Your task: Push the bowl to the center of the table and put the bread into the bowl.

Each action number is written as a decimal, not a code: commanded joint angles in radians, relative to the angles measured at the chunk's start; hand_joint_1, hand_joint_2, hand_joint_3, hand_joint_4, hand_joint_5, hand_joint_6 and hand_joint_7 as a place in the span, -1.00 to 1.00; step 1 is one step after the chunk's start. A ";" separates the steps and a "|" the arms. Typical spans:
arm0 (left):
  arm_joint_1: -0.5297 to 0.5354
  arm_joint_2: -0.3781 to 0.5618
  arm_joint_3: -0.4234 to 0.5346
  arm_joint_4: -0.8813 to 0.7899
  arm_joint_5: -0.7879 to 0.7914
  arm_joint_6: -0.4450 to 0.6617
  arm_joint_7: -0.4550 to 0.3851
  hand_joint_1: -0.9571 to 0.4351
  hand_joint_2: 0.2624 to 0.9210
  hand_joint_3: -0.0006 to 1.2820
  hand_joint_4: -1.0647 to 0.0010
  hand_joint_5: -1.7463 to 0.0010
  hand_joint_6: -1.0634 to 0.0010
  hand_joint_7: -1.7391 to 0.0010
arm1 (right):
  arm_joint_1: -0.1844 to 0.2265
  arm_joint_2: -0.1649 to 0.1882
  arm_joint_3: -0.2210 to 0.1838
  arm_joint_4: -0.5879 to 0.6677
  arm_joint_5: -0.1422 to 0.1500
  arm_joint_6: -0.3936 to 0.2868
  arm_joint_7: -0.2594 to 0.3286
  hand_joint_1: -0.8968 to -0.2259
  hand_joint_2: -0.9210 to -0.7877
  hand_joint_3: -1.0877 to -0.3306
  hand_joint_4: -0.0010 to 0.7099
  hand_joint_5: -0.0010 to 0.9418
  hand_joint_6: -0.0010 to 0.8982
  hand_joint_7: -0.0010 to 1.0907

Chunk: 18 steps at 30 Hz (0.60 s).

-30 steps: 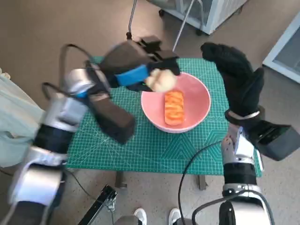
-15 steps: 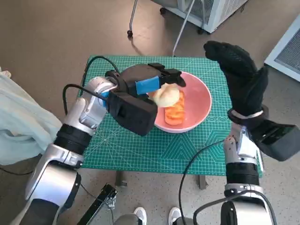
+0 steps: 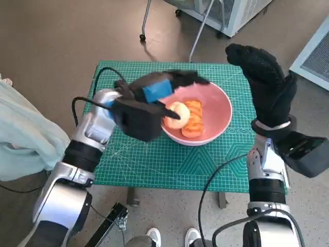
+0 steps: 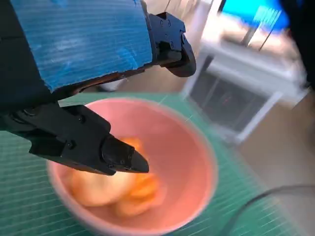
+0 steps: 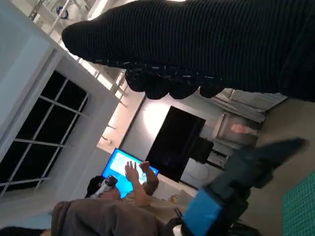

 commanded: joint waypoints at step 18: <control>0.273 -0.146 0.278 -0.310 -0.320 -0.128 0.244 -0.02 1.00 -0.91 0.20 1.00 0.26 0.64 | 0.003 0.022 0.018 -0.111 -0.042 0.057 -0.131 -0.28 -1.00 -0.04 -0.20 -0.97 -1.00 0.58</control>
